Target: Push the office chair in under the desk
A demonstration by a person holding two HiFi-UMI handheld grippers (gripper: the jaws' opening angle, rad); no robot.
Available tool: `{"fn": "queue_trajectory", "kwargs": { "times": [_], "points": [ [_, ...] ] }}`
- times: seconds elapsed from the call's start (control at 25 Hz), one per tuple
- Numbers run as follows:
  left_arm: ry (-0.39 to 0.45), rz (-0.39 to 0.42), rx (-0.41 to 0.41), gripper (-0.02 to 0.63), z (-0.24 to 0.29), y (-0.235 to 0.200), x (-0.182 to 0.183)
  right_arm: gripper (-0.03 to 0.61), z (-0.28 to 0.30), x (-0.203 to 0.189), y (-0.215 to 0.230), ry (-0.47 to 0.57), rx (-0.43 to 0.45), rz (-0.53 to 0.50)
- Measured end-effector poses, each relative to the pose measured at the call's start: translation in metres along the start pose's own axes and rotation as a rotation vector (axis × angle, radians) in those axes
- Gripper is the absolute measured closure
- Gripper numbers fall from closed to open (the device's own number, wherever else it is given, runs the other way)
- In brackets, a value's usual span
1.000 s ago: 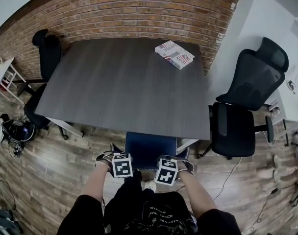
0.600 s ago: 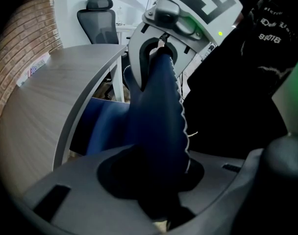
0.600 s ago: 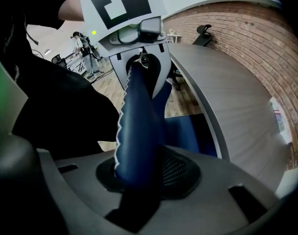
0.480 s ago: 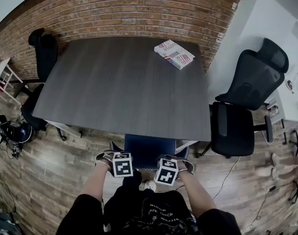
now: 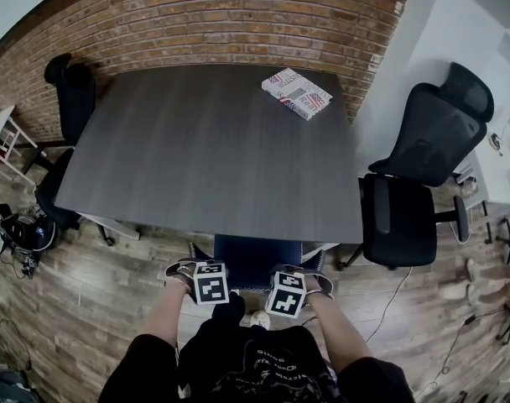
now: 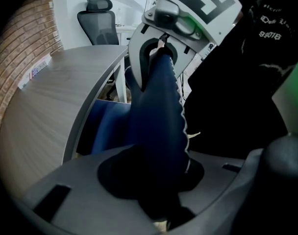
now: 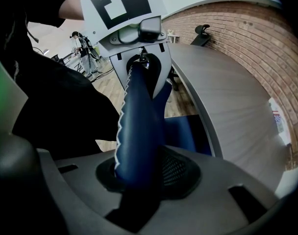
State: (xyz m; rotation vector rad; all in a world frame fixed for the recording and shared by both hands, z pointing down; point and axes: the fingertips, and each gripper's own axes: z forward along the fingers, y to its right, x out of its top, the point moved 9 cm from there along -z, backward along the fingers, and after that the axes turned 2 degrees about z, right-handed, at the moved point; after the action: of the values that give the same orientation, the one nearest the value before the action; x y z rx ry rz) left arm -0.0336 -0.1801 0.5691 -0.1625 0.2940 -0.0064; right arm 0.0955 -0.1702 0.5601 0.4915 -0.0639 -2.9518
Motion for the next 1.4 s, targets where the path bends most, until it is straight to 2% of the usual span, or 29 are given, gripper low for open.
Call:
{"fn": "queue_trajectory", "kwargs": {
  "times": [1.4],
  "points": [
    [-0.002,0.024,0.007,0.486,-0.007,-0.031,-0.009,0.471,0.004,0.013,0.025,0.008,-0.024,0.016]
  ]
}}
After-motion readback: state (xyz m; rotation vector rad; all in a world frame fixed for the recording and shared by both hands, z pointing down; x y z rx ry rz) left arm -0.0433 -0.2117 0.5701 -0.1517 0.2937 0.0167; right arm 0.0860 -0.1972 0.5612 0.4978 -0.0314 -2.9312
